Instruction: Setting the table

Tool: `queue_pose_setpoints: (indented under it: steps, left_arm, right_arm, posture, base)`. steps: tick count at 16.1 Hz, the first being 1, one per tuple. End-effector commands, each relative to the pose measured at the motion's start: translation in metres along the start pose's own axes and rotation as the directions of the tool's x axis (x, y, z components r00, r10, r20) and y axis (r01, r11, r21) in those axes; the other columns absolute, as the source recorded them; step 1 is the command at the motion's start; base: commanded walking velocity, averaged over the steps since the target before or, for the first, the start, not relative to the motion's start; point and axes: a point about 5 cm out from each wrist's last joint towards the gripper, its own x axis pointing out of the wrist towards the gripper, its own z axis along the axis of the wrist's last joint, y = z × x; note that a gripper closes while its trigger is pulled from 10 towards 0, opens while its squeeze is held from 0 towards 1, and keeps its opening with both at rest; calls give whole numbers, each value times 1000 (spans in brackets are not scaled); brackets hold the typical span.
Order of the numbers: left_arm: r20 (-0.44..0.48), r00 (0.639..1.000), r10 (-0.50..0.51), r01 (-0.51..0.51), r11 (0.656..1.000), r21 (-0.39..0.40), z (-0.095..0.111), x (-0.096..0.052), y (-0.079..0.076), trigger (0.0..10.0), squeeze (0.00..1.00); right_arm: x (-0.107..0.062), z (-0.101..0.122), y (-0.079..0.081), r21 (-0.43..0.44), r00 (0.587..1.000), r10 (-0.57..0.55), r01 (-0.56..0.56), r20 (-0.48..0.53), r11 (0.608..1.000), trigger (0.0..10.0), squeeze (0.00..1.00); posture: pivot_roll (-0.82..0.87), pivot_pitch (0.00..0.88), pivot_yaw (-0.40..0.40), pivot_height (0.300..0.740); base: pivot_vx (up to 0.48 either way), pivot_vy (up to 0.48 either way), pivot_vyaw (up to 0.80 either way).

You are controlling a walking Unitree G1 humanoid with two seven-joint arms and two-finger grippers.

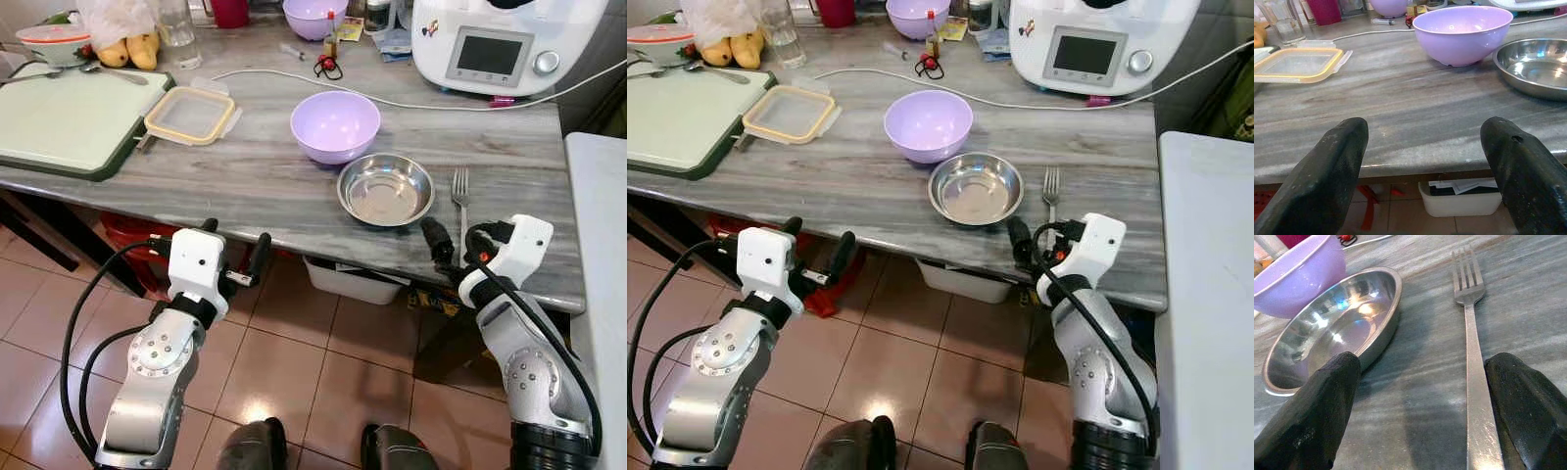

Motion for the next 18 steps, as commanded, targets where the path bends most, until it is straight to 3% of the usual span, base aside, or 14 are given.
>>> queue_pose_setpoints:
  steps: [1,10,15,16,17,18]
  left_arm:
    - [1,1000,9,-9,1000,12,2,-1,3,10000,0]
    - [4,1000,10,-10,1000,9,2,-1,3,10000,0]
    - [-16,998,60,-60,998,-6,2,-8,11,10000,0]
    - [-20,997,68,-69,998,-8,1,-10,13,10000,0]
    - [-24,997,77,-77,997,-8,1,-10,14,10000,0]
    - [-31,996,84,-84,996,-16,0,-11,14,10000,0]
  right_arm:
    - [2,-7,3,30,999,35,-34,-38,999,10000,1000]
    - [7,-4,8,14,996,81,-81,-31,997,10000,1000]
    - [-15,16,18,-59,995,58,-53,81,997,10000,922]
    - [-21,19,19,-57,993,50,-43,111,997,10000,180]
    - [-27,20,20,-62,991,46,-38,127,997,10000,0]
    - [-33,19,21,-85,989,38,-27,140,996,10000,0]
  posture:
    - [32,164,77,740]
    - [33,156,75,740]
    - [29,154,72,740]
    - [25,154,72,740]
    - [21,154,72,740]
    - [14,153,75,740]
  base:
    - [0,0,0]
    - [0,0,0]
    - [0,0,0]
    - [0,0,0]
    - [0,0,0]
    - [0,0,0]
